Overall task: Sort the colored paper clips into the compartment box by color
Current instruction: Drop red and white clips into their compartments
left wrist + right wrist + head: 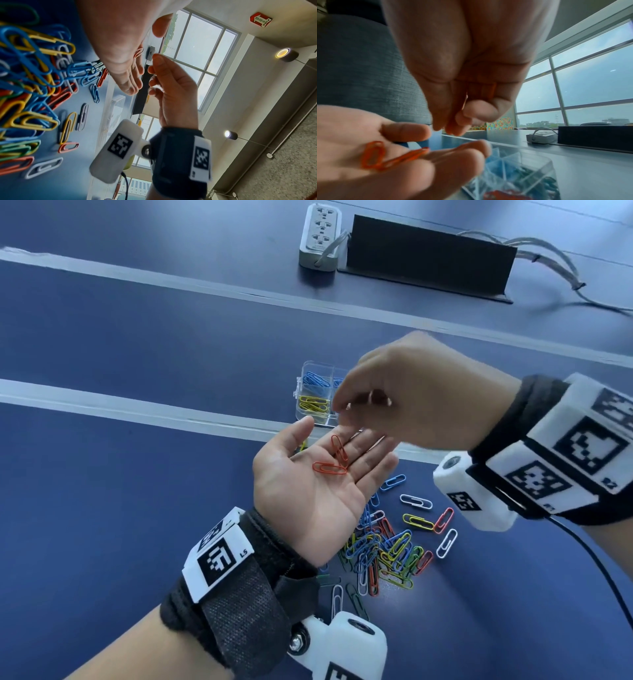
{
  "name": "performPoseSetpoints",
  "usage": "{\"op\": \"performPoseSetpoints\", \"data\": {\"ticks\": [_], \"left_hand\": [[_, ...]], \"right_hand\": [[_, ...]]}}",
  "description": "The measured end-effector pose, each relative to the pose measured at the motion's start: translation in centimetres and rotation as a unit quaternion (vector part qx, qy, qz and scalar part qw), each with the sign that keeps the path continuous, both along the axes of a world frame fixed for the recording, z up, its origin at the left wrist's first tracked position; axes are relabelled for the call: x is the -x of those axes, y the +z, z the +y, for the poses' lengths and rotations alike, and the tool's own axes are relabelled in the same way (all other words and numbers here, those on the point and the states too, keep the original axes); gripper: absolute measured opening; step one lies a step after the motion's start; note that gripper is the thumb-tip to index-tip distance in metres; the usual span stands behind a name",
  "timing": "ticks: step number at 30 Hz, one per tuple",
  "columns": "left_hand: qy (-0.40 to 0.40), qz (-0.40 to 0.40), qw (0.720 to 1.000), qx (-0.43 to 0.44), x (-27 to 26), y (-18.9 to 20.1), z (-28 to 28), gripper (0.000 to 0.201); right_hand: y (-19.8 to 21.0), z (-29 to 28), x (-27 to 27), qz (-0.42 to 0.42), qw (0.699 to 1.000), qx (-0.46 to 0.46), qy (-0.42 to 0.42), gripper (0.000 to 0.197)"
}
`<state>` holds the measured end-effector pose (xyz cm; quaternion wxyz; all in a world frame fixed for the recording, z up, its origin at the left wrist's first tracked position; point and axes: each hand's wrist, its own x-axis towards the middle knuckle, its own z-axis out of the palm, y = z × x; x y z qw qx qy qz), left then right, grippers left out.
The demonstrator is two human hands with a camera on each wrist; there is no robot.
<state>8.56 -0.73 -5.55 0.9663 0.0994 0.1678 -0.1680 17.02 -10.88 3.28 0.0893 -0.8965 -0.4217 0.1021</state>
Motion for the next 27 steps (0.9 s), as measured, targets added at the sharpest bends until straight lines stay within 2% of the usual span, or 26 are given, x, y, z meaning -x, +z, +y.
{"op": "performPoseSetpoints", "data": {"ticks": [4,10,14,17,20,22,24,25,27], "left_hand": [[0.025,-0.013,0.999,0.043,0.2,0.2,-0.2,0.041],[0.008,0.003,1.0,-0.01,0.0,0.0,0.1,0.055],[0.032,-0.006,0.999,-0.01,-0.1,0.0,0.2,0.058],[-0.004,-0.026,0.999,0.034,0.2,-0.3,0.4,0.063],[0.006,0.027,1.0,-0.001,0.0,-0.4,0.6,0.064],[-0.015,-0.058,0.996,0.071,0.1,-0.9,0.6,0.07],[0.012,-0.019,1.0,-0.01,0.4,-0.5,0.4,0.072],[-0.012,-0.022,1.0,0.003,0.0,-0.5,0.4,0.069],[-0.005,-0.016,1.0,-0.001,0.1,-0.4,0.1,0.059]], "right_hand": [[-0.9,0.1,1.3,0.04,0.996,0.071,0.026,0.02],[-0.3,-0.5,1.2,0.077,0.996,-0.037,0.013,0.011],[0.1,-0.4,1.5,0.117,0.992,-0.027,0.037,0.02],[-0.8,0.2,2.7,0.086,0.994,0.025,0.056,0.02],[-1.2,0.5,3.5,0.052,0.998,0.013,0.027,0.014],[-1.3,0.4,3.6,0.05,0.999,0.007,0.021,0.01],[-1.2,0.2,3.7,0.053,0.998,0.001,0.023,0.007],[-1.0,0.1,3.7,0.059,0.998,-0.012,0.015,0.006],[-0.4,-0.3,2.8,0.063,0.995,-0.068,-0.032,0.01]]}}
